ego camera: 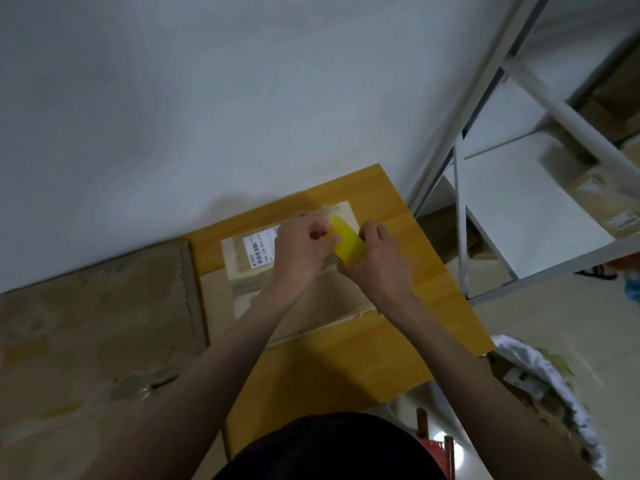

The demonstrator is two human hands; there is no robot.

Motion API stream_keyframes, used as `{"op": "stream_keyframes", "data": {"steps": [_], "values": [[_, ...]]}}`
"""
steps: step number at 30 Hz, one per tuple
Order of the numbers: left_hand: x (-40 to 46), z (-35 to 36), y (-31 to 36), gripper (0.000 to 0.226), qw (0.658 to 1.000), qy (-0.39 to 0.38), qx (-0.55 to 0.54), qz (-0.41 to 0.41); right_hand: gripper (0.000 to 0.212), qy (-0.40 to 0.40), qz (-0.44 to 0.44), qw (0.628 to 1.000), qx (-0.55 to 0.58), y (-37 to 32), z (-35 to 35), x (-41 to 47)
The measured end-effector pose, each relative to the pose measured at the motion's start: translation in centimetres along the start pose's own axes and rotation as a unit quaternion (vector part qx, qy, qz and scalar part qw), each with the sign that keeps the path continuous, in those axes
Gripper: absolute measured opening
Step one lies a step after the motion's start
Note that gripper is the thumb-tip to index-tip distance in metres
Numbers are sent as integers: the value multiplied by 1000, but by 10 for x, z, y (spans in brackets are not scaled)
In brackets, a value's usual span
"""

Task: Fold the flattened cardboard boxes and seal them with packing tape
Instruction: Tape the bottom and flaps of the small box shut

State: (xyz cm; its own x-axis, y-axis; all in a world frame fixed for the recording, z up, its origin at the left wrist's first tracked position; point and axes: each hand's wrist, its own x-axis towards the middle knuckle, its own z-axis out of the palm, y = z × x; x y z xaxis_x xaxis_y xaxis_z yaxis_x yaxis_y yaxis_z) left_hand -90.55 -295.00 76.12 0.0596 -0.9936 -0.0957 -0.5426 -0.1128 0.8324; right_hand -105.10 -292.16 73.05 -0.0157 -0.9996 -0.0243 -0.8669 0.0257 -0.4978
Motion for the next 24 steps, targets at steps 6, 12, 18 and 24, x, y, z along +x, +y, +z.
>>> {"op": "stream_keyframes", "data": {"steps": [6,12,18,24], "values": [[-3,-26,-11,12,999,29,8,-31,58,-62,-5,998,11,-24,-5,-13],[-1,-37,-28,12,999,-14,9,-48,55,-123,-20,992,-19,-28,-25,-20],[19,-21,-20,6,995,-87,-7,-56,49,-99,27,991,81,-8,-40,-35],[72,-5,-8,7,994,-96,34,-32,37,-89,97,980,148,44,-57,-56]]}}
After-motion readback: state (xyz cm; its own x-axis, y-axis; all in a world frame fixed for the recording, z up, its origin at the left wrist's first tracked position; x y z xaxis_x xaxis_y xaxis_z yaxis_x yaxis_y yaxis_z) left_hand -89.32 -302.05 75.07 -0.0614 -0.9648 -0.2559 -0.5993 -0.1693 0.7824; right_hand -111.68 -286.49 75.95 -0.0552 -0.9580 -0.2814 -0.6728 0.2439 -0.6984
